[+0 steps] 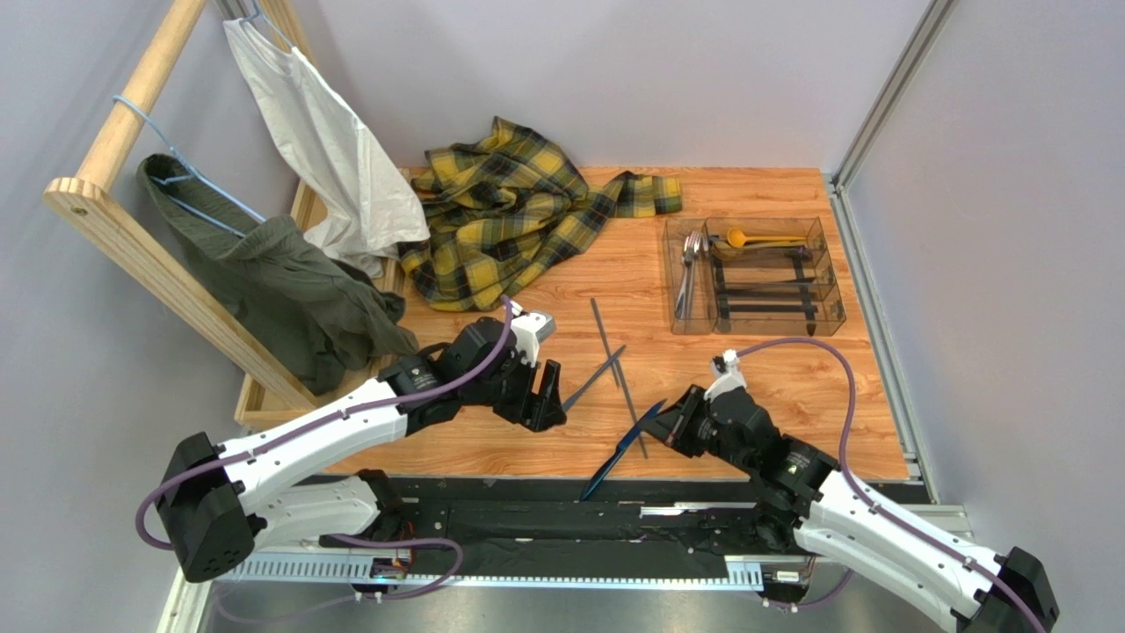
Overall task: Sort the eating utensils into containers
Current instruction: Place the knife in the storage box.
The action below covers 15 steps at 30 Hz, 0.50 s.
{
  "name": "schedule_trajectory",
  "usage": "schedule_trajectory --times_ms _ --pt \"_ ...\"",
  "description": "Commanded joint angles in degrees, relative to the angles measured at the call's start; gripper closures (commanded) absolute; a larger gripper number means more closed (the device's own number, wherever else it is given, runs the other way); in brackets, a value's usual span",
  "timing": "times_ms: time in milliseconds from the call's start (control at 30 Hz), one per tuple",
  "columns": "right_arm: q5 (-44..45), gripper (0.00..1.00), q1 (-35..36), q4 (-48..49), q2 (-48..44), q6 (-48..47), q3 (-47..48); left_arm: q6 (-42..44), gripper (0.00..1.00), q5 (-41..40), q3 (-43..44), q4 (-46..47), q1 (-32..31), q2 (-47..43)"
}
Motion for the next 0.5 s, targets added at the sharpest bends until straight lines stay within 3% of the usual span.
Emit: schedule_trajectory --times_ms 0,467 --pt "1.2 1.0 0.1 5.6 3.5 -2.6 6.4 3.1 0.26 7.0 3.2 -4.0 2.2 -1.3" --pt "-4.3 1.0 -6.9 14.0 24.9 -9.1 20.8 6.5 0.26 8.4 9.0 -13.8 4.6 -7.0"
